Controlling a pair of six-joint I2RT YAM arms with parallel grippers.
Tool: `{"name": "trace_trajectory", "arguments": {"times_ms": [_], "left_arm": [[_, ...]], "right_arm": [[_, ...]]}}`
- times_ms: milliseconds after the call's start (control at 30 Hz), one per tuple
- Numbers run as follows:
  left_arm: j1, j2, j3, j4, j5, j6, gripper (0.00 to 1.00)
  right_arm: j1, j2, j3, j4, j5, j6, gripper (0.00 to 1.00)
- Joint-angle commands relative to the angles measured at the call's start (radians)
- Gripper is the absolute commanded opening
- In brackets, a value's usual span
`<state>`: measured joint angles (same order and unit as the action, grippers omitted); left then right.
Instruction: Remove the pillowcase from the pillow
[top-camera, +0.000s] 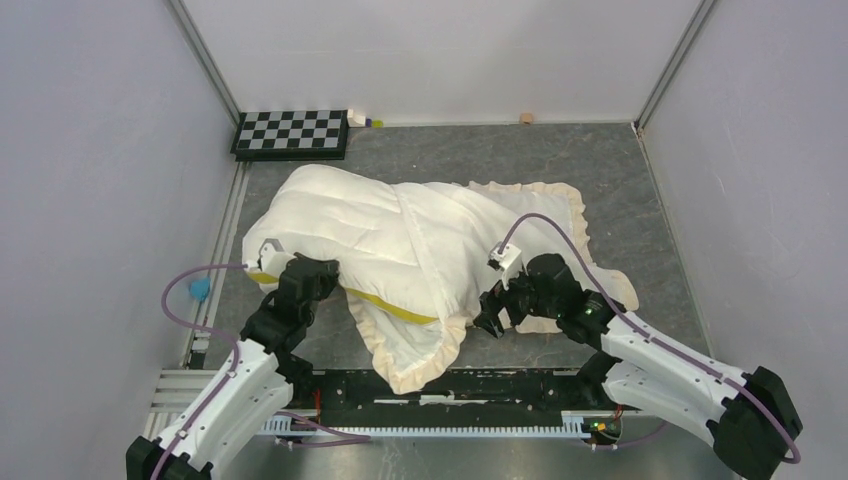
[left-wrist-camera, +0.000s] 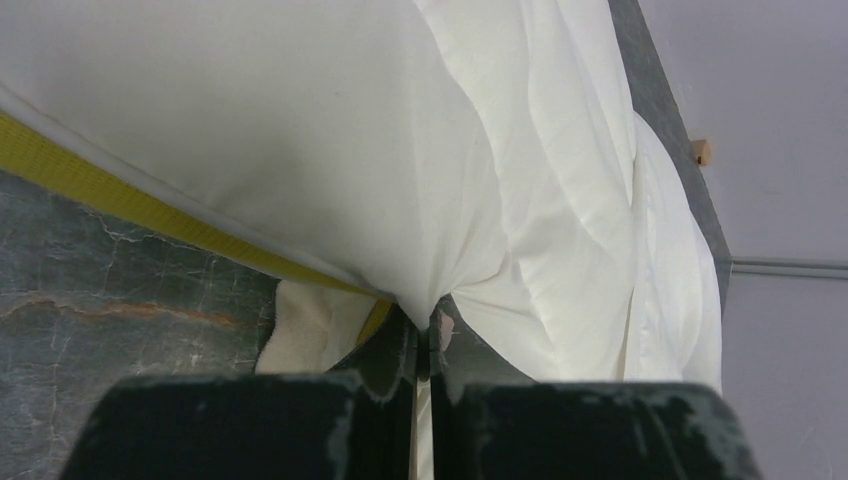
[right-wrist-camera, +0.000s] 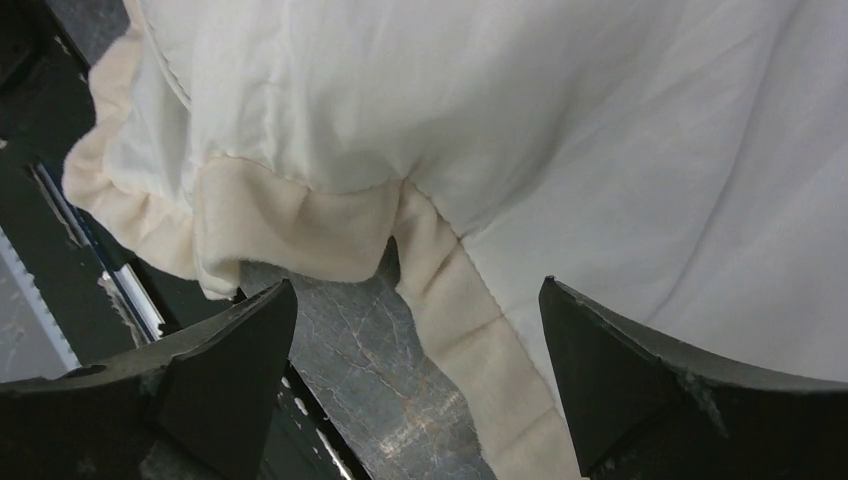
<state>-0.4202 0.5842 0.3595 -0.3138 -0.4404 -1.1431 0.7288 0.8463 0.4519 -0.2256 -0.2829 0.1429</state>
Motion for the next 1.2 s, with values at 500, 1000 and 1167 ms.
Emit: {"name": "trace_trajectory", "arguments": {"times_ms": [500,1000,1167], "left_arm": [[0.003,0.027,-0.005,0.123,0.034,0.022,0.02],[0.002,-0.015,0.053,0.005,-0.098,0.033,0.02],[0.002,-0.048,0.050,-0.015,-0.121,0.040,0.02]], "right_arm": [[0.207,0.132,0.001,0.268,-0.037,0.009,0.98],[0.211,-0.013,-0.018,-0.003,1.035,0.270,0.00],[0.147,-0.187,-0.035,-0.103,1.257,0.368,0.00]]}}
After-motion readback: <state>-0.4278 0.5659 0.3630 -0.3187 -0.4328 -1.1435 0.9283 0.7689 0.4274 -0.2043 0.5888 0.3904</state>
